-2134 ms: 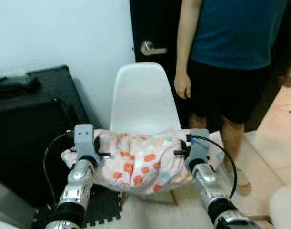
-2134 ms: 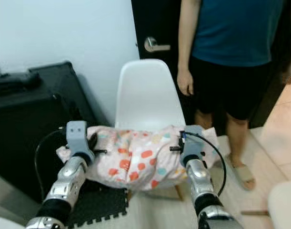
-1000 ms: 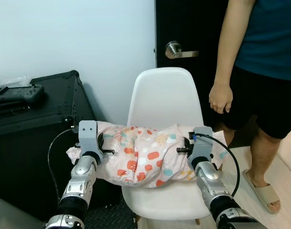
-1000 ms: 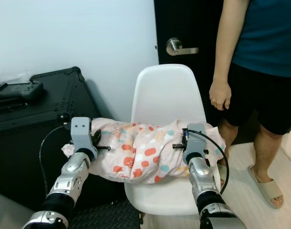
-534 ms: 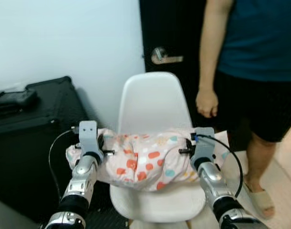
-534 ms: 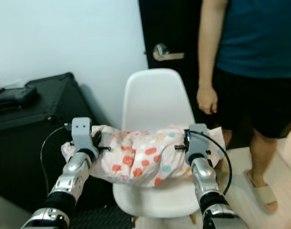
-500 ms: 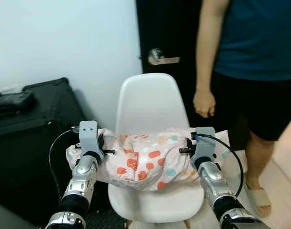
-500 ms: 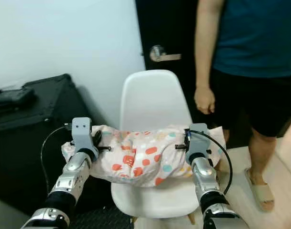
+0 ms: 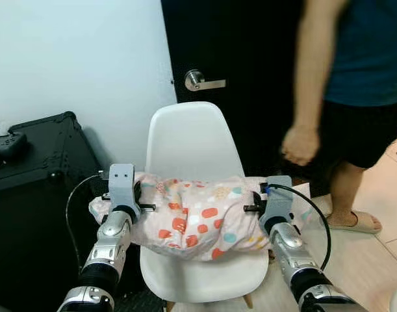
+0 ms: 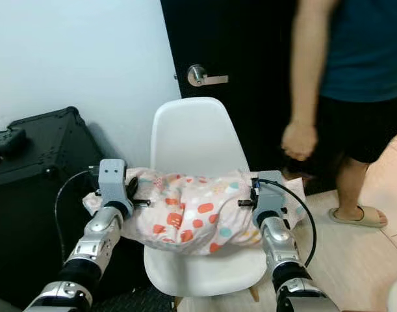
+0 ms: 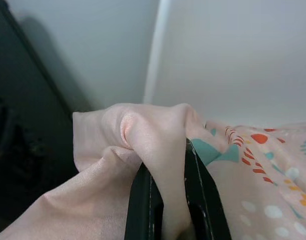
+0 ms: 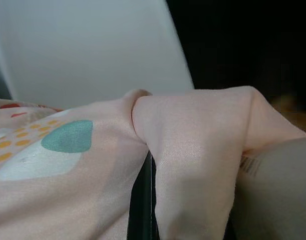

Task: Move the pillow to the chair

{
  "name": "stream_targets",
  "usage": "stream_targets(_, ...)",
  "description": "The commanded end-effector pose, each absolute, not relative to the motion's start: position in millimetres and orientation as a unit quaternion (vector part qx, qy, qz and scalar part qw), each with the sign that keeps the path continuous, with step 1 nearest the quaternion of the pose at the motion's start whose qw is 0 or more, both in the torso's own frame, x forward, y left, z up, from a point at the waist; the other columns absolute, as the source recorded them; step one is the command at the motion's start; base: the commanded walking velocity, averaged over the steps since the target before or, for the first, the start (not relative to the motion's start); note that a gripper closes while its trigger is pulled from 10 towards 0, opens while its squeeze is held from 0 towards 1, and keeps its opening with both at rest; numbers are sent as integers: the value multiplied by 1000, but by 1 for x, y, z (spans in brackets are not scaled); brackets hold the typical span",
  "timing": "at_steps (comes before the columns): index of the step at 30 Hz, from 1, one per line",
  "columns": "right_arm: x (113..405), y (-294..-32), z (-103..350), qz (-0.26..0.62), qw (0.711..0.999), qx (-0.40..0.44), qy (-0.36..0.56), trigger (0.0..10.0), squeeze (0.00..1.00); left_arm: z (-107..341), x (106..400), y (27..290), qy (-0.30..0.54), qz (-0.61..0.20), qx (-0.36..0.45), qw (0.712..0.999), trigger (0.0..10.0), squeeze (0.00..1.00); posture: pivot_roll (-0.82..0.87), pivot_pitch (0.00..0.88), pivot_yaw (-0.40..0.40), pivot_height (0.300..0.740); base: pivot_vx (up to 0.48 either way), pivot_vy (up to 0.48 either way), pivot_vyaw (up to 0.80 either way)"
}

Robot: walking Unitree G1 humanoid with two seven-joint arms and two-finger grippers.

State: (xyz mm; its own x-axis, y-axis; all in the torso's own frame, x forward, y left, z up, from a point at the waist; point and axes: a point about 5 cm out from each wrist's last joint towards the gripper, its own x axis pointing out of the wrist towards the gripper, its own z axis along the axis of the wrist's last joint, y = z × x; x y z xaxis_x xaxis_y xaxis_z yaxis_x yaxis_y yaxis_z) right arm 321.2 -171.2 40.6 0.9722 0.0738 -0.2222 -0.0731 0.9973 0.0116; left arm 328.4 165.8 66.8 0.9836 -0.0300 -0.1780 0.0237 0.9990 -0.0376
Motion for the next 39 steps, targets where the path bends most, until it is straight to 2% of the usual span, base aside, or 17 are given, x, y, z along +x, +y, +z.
stream_targets(1,328,-161,51,57,994,8,89,10000,0,77,334,167,64,-18,-5,998,10000,0,-84,0,93,720,0,0,0)
stream_targets(22,330,-160,52,60,994,12,89,10000,0,73,333,163,68,-33,7,997,10000,0,-86,0,90,635,0,0,0)
stream_targets(28,329,-160,51,64,994,8,91,10000,0,71,332,162,73,-31,4,997,10000,0,-91,0,93,620,0,0,0)
stream_targets(39,328,-163,51,72,993,-8,92,10000,0,67,330,160,74,-25,9,997,10000,0,-109,0,77,620,0,0,0)
